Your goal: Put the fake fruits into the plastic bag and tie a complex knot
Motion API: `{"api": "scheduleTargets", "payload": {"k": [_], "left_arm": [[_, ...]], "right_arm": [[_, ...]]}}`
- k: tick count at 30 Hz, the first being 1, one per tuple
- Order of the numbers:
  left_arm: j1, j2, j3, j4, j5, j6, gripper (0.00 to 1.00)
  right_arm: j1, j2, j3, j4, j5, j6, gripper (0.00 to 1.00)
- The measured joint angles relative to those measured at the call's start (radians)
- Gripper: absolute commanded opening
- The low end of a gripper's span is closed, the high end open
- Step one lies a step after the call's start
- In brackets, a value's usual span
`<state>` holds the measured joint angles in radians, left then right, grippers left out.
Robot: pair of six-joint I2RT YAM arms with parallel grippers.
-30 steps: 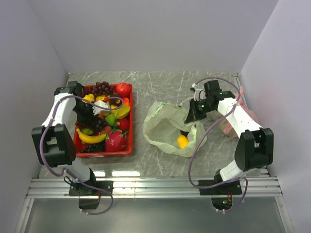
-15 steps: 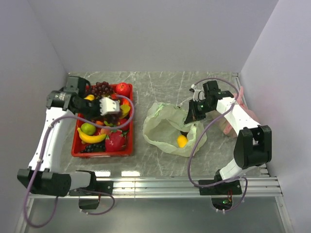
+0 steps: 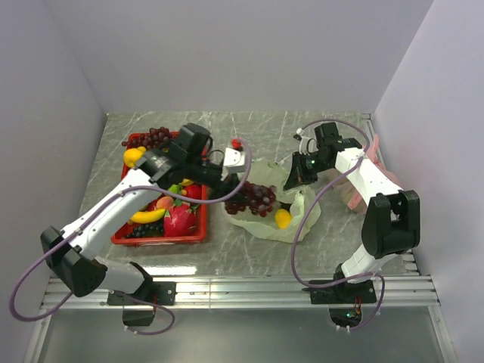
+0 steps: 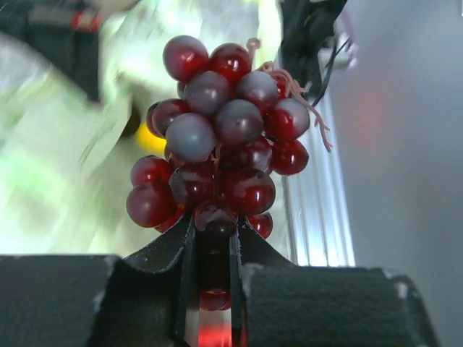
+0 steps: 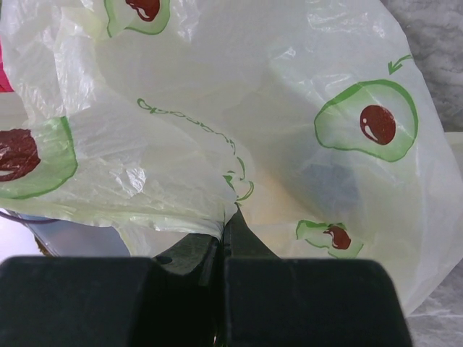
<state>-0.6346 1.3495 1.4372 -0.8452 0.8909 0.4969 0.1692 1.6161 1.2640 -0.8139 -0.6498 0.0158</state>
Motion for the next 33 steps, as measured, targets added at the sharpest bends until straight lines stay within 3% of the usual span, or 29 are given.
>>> {"api": "scheduleTargets", "payload": {"k": [4,9,11,12,13,18,26,33], "left_arm": [[-0.084,0.048,-0.054,0.235,-0.021,-0.149,0.00],[-0.099,0.130,-0.109,0.472,-0.143,-0.248,0.00],[-0.099,0.166,-0.124,0.534,-0.200,-0.259,0.05],[-0.099,0.183,-0.127,0.550,-0.228,-0.257,0.11],[-0.100,0.205,-0.127,0.564,-0.257,-0.253,0.34],[-0.105,0.287,-0.126,0.558,-0.339,-0.193,0.98],[-0.106,0.245,0.019,0.318,-0.236,-0.117,0.99],[-0.073,-0.159,-0.063,0.135,-0.261,-0.168,0.99]], "right_arm": [[0.000,0.000,0.008,-0.001,-0.013,0.009,0.00],[0.000,0.000,0.012,-0.002,-0.021,0.010,0.00],[0.000,0.000,0.012,-0.002,-0.023,0.010,0.00],[0.000,0.000,0.012,-0.002,-0.024,0.010,0.00],[0.000,0.000,0.012,-0.002,-0.024,0.010,0.00],[0.000,0.000,0.012,-0.002,-0.015,0.013,0.00],[0.000,0.000,0.012,-0.004,0.005,0.013,0.00],[0.000,-0.014,0.011,-0.005,0.014,0.013,0.00]]}}
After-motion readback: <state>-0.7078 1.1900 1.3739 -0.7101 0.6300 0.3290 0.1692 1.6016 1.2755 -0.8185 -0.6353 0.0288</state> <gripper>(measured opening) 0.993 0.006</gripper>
